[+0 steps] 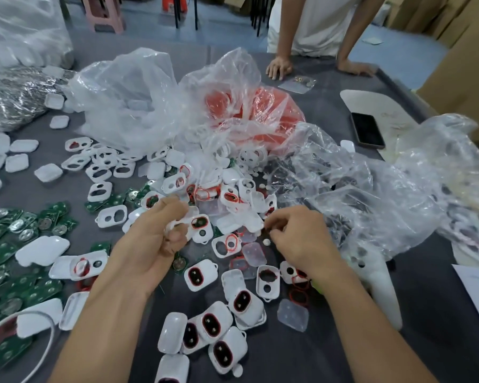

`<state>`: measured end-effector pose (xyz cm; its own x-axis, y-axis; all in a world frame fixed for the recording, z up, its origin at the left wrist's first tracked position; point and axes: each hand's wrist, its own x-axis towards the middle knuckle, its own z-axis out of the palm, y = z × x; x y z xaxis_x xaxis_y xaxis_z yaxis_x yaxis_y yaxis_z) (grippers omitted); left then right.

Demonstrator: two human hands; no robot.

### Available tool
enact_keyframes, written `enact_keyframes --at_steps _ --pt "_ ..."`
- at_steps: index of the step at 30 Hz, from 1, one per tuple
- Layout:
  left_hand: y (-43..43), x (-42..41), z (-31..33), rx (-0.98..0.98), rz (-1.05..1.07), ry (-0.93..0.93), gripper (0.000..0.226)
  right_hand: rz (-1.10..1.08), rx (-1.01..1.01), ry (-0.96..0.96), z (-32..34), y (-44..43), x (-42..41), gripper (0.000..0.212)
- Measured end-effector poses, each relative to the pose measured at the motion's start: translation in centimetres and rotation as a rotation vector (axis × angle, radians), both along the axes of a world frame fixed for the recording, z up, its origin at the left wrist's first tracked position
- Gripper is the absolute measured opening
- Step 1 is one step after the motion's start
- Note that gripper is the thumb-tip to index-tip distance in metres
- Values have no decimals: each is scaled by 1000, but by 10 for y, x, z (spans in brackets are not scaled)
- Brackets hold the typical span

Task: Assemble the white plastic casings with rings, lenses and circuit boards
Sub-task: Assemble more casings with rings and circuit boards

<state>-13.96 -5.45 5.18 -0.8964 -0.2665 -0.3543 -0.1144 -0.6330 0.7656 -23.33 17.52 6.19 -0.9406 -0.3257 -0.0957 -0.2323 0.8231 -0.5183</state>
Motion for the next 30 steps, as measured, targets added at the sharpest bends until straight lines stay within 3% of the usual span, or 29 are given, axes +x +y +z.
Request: enact_keyframes --at_steps 3,5,9,14,16,24,27,30 --pt "2 0 4 -157 -73 11 28 -6 -42 24 6 -3 -8 25" --pt "3 -3 5 -206 -57 -28 24 33 -63 -4 6 -11 -7 22" --pt "1 -9 2 -139 14 -79 13 85 -186 -103 -1 -37 3 16" --pt "-14 -10 0 -85 105 -114 14 129 107 56 -17 -56 8 37" --pt "-20 -8 -2 -58 168 -112 16 91 82 134 -23 -56 10 43" --pt "-5 -4 -7 -195 103 -149 30 -198 -503 5 -12 -31 13 27" --pt "8 -7 -10 -110 46 -69 18 -313 -812 -165 -4 -24 22 28" --pt "19 -5 -12 -110 17 -18 37 -336 -1061 -394 0 -25 33 26"
